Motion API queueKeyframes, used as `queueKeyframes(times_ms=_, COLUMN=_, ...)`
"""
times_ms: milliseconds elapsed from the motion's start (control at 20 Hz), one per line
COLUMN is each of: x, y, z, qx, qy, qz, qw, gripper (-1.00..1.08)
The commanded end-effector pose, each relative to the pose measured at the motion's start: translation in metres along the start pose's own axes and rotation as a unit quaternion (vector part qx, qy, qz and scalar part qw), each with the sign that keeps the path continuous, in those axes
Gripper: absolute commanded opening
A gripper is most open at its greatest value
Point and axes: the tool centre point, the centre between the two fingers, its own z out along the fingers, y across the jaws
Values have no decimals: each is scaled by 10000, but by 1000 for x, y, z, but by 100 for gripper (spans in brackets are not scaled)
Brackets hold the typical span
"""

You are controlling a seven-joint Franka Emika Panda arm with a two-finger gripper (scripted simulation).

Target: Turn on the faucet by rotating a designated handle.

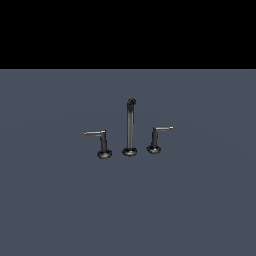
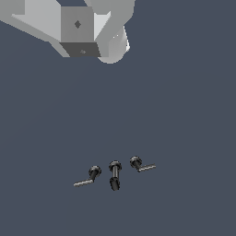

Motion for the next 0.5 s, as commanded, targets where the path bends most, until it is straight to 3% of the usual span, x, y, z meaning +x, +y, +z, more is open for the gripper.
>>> queueKeyframes(times_ms=0, x=0, y=0, z=0, qx=0, qy=0, qz=0, qw=10000, gripper=-100)
queueKeyframes(times_ms=450, x=12, y=-4, z=14, qx=4, qy=13, qz=253, qw=9997, gripper=-100)
